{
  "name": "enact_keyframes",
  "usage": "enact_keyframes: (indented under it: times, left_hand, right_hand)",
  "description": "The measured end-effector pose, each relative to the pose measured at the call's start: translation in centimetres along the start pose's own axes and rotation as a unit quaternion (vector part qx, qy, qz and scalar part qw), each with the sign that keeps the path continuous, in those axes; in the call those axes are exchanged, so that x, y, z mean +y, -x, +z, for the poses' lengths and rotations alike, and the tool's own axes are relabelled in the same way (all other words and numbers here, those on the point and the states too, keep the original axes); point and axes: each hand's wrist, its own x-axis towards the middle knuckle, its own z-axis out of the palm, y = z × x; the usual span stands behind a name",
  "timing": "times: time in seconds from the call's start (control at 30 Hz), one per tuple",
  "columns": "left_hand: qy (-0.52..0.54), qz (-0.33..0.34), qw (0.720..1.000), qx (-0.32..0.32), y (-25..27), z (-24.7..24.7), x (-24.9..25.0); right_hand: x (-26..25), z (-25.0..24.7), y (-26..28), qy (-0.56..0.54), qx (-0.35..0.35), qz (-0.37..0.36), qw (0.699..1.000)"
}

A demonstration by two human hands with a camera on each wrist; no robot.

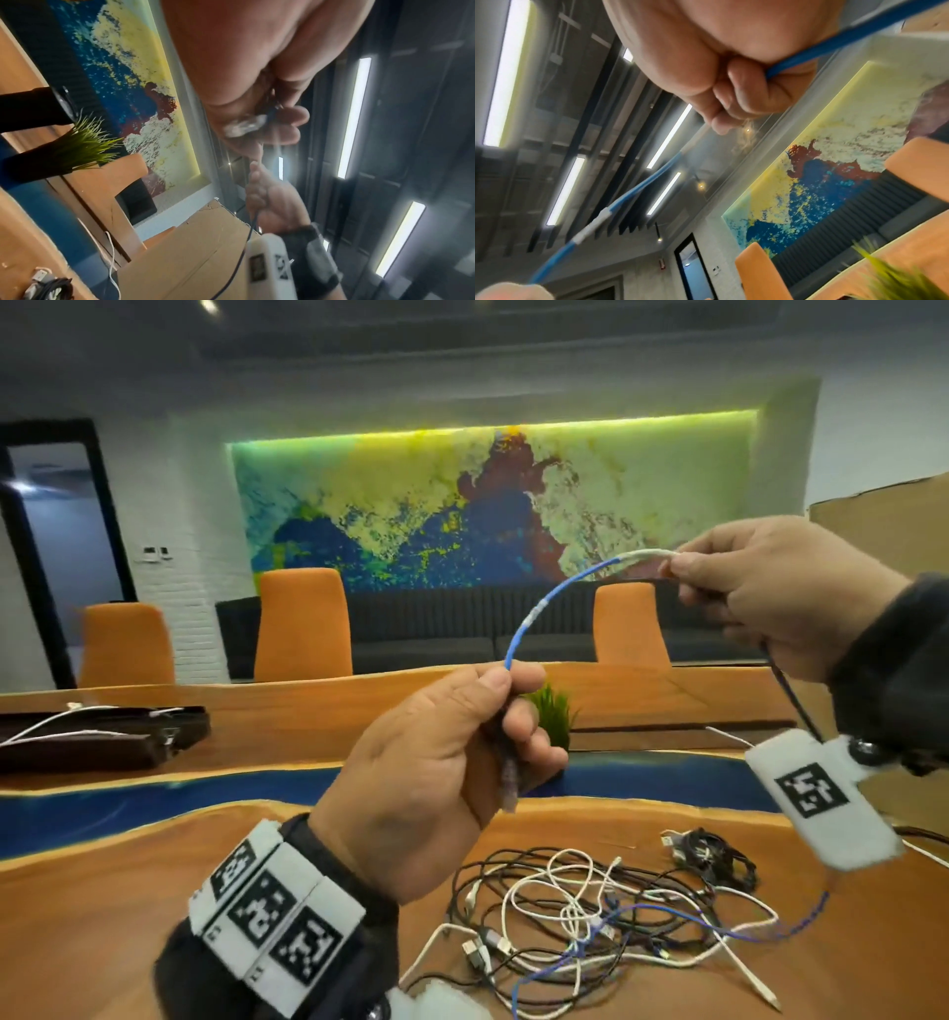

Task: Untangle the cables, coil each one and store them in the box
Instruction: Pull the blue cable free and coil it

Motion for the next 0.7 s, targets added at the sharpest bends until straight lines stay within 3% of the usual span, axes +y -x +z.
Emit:
enact_keyframes:
  times: [0.07,0.13,0.3,0.4,0.47,0.57,0.63,0.7]
  left_hand:
    - [0.002,-0.034,0.999,-0.018,0.3,0.1,0.8]
    - [0.003,-0.044,0.999,-0.031,0.0,0.4,1.7]
    - [0.026,0.013,1.000,-0.003,-2.1,0.3,3.9]
    - [-0.028,0.059,0.998,0.025,-3.2,0.4,4.0]
    - [-0.150,0.095,0.983,0.038,-3.6,0.4,3.4]
    - [-0.367,0.139,0.920,0.008,-3.7,0.0,2.2]
    - [-0.447,0.130,0.885,-0.026,-3.4,-0.2,1.9]
    - [-0.483,0.111,0.867,-0.055,-3.1,-0.1,1.9]
  right_hand:
    - [1.1,0.0,0.2,0.088,0.027,-0.012,0.996]
    - [2.0,0.3,0.6,0.228,0.019,-0.062,0.971]
    - [3.9,2.2,3.4,0.483,-0.174,-0.152,0.844]
    - [3.2,3.5,6.4,0.475,-0.254,-0.268,0.799]
    - [1.9,3.7,8.1,0.445,-0.274,-0.329,0.787]
    - [-0.5,3.1,9.0,0.424,-0.249,-0.395,0.776]
    - [-1.7,2.4,8.6,0.404,-0.216,-0.423,0.781]
    - [-2.5,1.8,7.8,0.372,-0.201,-0.439,0.793]
